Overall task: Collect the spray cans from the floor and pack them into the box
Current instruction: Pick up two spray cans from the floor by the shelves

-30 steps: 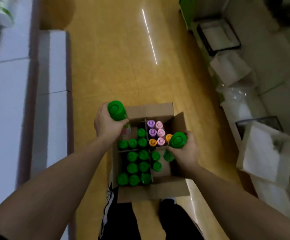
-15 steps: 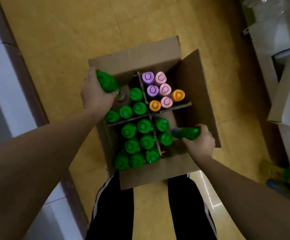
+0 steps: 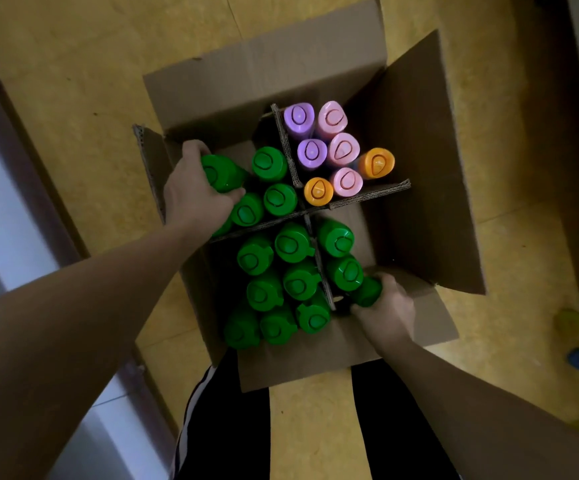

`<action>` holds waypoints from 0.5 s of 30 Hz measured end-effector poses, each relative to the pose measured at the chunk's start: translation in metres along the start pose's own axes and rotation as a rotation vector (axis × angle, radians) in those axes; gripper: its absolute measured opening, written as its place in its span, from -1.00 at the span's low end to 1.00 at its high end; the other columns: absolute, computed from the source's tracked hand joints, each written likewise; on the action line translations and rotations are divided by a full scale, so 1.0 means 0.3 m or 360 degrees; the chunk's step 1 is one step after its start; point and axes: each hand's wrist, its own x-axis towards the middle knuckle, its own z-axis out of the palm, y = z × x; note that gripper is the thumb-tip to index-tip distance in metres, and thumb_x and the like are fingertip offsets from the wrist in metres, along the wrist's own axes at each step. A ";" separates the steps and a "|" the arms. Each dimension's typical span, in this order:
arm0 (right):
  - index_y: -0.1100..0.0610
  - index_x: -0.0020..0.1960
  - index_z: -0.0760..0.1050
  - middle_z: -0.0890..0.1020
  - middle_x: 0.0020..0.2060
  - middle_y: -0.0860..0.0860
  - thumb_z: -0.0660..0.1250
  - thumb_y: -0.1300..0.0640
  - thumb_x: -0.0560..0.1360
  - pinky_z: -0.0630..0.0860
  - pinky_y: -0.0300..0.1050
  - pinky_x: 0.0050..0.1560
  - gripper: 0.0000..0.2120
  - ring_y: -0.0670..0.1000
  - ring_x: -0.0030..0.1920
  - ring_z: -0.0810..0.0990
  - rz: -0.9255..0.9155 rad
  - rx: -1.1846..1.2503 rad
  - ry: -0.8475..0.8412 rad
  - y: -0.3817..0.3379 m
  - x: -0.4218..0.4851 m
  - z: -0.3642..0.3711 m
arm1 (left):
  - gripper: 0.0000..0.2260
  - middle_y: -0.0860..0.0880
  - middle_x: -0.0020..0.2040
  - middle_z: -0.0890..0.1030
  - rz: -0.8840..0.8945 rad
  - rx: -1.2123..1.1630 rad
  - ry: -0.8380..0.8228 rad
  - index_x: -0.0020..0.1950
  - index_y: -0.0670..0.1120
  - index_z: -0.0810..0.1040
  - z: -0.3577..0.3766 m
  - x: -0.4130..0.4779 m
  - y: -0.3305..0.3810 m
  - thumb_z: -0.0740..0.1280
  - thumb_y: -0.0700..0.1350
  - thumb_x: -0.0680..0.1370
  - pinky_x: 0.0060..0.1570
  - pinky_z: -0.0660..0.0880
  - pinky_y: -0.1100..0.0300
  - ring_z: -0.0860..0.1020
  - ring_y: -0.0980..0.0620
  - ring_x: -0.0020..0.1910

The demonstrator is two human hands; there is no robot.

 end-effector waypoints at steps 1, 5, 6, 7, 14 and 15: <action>0.12 0.33 0.45 0.60 0.14 0.17 0.57 0.13 0.35 0.44 -0.10 0.01 -0.40 0.21 0.12 0.57 0.0011 -0.0009 -0.0012 0.000 -0.006 0.013 | -0.37 -0.04 0.23 0.52 -0.0020 -0.0023 -0.0001 0.29 0.05 0.30 0.008 0.002 -0.003 0.60 0.06 0.39 0.10 0.46 -0.01 0.49 -0.11 0.23; 0.15 0.39 0.41 0.60 0.15 0.16 0.56 0.08 0.39 0.38 -0.13 -0.04 -0.36 0.21 0.13 0.58 0.0003 -0.0070 -0.0022 0.000 -0.028 0.059 | -0.35 -0.02 0.18 0.50 -0.0021 -0.0071 -0.0049 0.31 0.02 0.30 0.027 0.017 -0.008 0.59 0.14 0.39 0.11 0.49 -0.03 0.47 -0.05 0.17; 0.15 0.40 0.40 0.60 0.15 0.16 0.55 0.07 0.39 0.39 -0.12 -0.04 -0.36 0.21 0.13 0.58 0.0004 -0.0079 -0.0025 0.000 -0.029 0.064 | -0.35 -0.01 0.16 0.50 -0.0014 -0.0067 -0.0064 0.32 0.01 0.31 0.031 0.020 -0.004 0.57 0.16 0.40 0.09 0.47 -0.01 0.45 -0.02 0.14; 0.15 0.39 0.40 0.60 0.15 0.16 0.55 0.07 0.40 0.39 -0.11 -0.04 -0.37 0.21 0.12 0.58 0.0005 -0.0087 -0.0030 0.000 -0.027 0.068 | -0.35 0.00 0.15 0.50 -0.0002 -0.0065 -0.0074 0.32 0.01 0.31 0.038 0.023 0.001 0.56 0.17 0.40 0.09 0.47 -0.01 0.45 -0.01 0.13; 0.17 0.34 0.41 0.55 0.17 0.17 0.53 0.05 0.38 0.32 -0.10 -0.06 -0.40 0.24 0.15 0.55 -0.0003 -0.0105 -0.0034 -0.010 -0.016 0.095 | -0.40 -0.04 0.14 0.51 -0.0027 -0.0066 -0.0223 0.29 0.02 0.30 0.070 0.051 0.009 0.55 0.15 0.42 0.15 0.51 -0.14 0.50 -0.11 0.16; 0.18 0.34 0.41 0.55 0.17 0.18 0.53 0.05 0.39 0.32 -0.09 -0.06 -0.40 0.25 0.14 0.55 -0.0003 -0.0103 -0.0024 -0.010 -0.017 0.098 | -0.40 -0.06 0.16 0.52 -0.0059 -0.0076 -0.0265 0.30 0.03 0.28 0.073 0.055 0.006 0.53 0.16 0.44 0.17 0.52 -0.16 0.51 -0.13 0.17</action>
